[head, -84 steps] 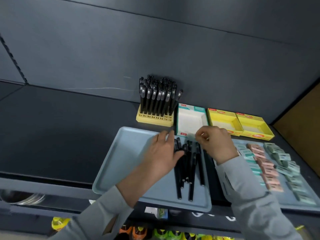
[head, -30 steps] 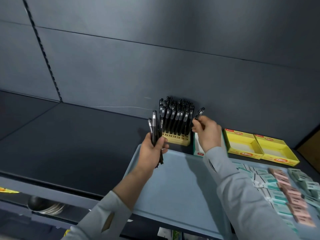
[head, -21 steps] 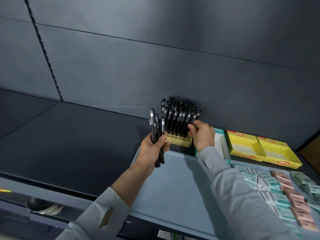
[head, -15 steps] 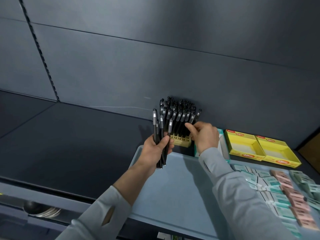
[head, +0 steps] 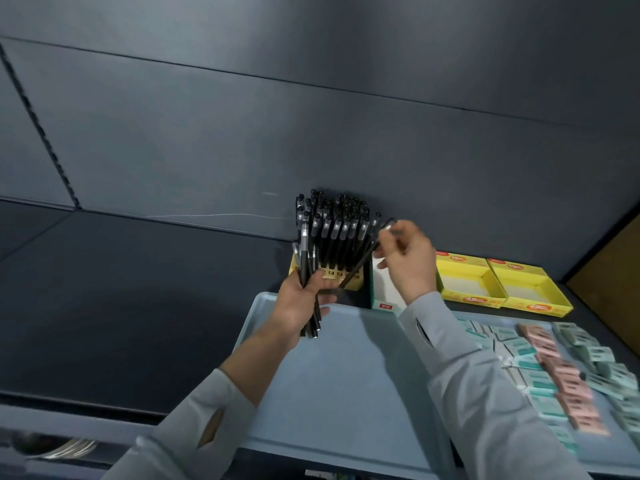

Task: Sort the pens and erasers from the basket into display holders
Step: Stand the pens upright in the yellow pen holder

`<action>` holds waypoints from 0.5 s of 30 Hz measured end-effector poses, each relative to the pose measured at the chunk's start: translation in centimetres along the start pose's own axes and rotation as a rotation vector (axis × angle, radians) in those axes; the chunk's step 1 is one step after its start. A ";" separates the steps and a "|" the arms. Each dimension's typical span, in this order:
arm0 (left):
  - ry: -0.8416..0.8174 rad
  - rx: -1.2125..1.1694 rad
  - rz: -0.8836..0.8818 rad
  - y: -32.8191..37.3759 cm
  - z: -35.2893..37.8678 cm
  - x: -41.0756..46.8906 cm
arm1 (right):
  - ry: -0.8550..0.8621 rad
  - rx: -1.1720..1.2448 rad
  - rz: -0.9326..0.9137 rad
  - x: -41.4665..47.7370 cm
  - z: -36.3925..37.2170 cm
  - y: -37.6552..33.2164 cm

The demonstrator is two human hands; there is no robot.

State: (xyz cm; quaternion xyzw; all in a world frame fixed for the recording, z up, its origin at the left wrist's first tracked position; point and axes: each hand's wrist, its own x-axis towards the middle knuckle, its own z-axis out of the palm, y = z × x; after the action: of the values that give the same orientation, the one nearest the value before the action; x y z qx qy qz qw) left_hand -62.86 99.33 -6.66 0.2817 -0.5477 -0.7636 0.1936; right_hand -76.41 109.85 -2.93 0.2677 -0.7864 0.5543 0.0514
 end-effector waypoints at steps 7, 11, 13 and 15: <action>0.034 0.011 0.022 0.0 -0.5 0.2 | 0.140 -0.294 -0.153 1.1 -0.9 1.3; 0.026 -0.094 0.002 -0.1 -0.6 0.3 | 0.105 -0.299 -0.190 1.4 0.0 1.8; 0.016 -0.149 0.010 -0.2 -0.8 0.3 | 0.080 -0.329 -0.206 1.7 0.3 1.8; 0.005 -0.198 0.040 -0.1 -1.0 0.2 | 0.038 -0.361 -0.231 1.8 0.6 2.0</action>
State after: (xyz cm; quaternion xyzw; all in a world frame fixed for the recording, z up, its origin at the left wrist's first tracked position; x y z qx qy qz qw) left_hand -62.41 98.55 -7.05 0.2522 -0.4743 -0.8095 0.2370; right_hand -78.74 109.13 -4.25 0.3318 -0.8361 0.3997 0.1765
